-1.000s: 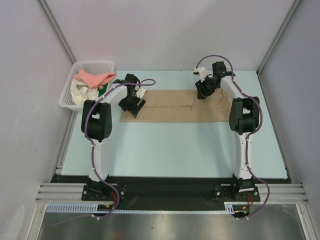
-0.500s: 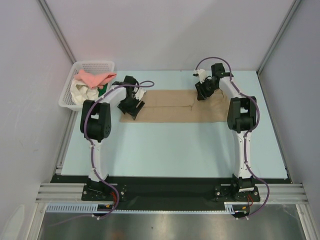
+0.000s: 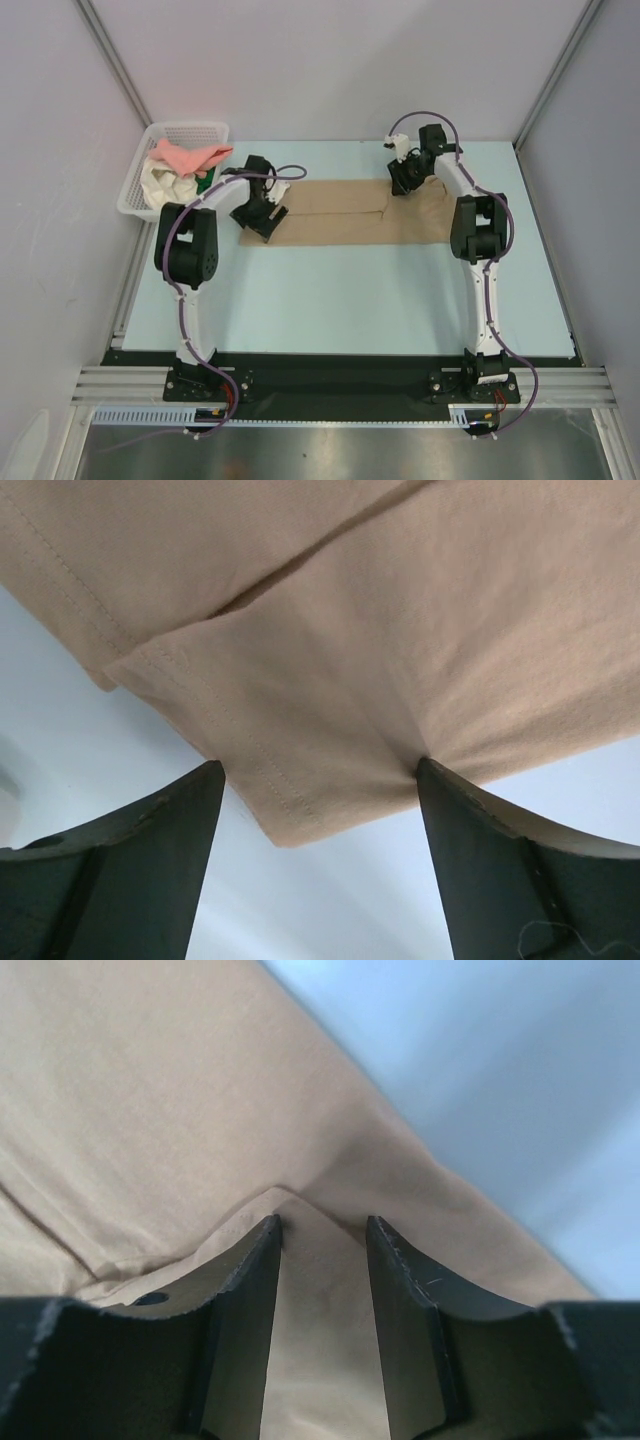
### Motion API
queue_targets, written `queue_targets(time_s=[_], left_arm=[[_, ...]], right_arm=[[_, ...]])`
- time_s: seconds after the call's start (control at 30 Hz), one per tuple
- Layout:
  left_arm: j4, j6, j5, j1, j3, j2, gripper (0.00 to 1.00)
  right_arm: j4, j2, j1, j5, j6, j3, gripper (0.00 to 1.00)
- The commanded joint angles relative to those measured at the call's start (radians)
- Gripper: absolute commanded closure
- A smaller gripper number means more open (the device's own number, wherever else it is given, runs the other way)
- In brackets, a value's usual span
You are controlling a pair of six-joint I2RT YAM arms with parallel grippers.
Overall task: Fold and stack the t-shirts
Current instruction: Fold the tshirt
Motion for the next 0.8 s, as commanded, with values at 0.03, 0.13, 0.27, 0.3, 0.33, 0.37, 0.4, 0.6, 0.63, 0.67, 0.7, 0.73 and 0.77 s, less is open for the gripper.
queue_targets(time_s=[0.03, 0.13, 0.27, 0.3, 0.33, 0.37, 0.4, 0.6, 0.63, 0.67, 0.7, 0.73, 0.77], left_arm=[[-0.087, 0.076, -0.028, -0.002, 0.11, -0.078, 0.09], [-0.1, 0.113, -0.019, -0.024, 0.187, -0.11, 0.01], [-0.074, 0.156, -0.053, -0.073, 0.201, -0.174, 0.0], [-0.071, 0.191, -0.06, -0.096, 0.187, -0.181, 0.0], [-0.065, 0.213, -0.071, -0.105, 0.175, -0.188, 0.0], [-0.045, 0.236, -0.09, -0.116, 0.153, -0.196, 0.01], [-0.029, 0.279, -0.119, -0.131, 0.099, -0.214, 0.02], [0.164, 0.388, -0.134, -0.129, -0.156, -0.306, 0.05], [0.175, 0.394, -0.13, -0.129, -0.17, -0.305, 0.06], [0.188, 0.394, -0.125, -0.128, -0.181, -0.299, 0.07], [0.195, 0.379, -0.119, -0.12, -0.193, -0.294, 0.07], [0.19, 0.368, -0.116, -0.116, -0.192, -0.267, 0.09], [0.166, 0.357, -0.119, -0.113, -0.184, -0.252, 0.09]], right_arm=[[0.047, -0.026, 0.001, 0.049, 0.015, 0.063, 0.54], [0.085, -0.127, -0.013, 0.063, 0.033, 0.042, 0.52], [0.194, -0.309, -0.042, 0.081, 0.093, -0.105, 0.5], [0.214, -0.348, -0.059, 0.078, 0.104, -0.152, 0.5], [0.228, -0.429, -0.068, 0.075, 0.117, -0.192, 0.5], [0.228, -0.46, -0.079, 0.063, 0.124, -0.229, 0.5], [0.213, -0.49, -0.094, 0.054, 0.13, -0.287, 0.48], [-0.14, -0.529, -0.248, -0.077, 0.139, -0.337, 0.47], [-0.151, -0.538, -0.27, -0.084, 0.137, -0.366, 0.47], [-0.171, -0.547, -0.303, -0.092, 0.119, -0.393, 0.48], [-0.181, -0.554, -0.315, -0.081, 0.076, -0.423, 0.49], [-0.191, -0.551, -0.324, -0.069, 0.059, -0.459, 0.49], [-0.209, -0.546, -0.35, -0.077, 0.05, -0.476, 0.5]])
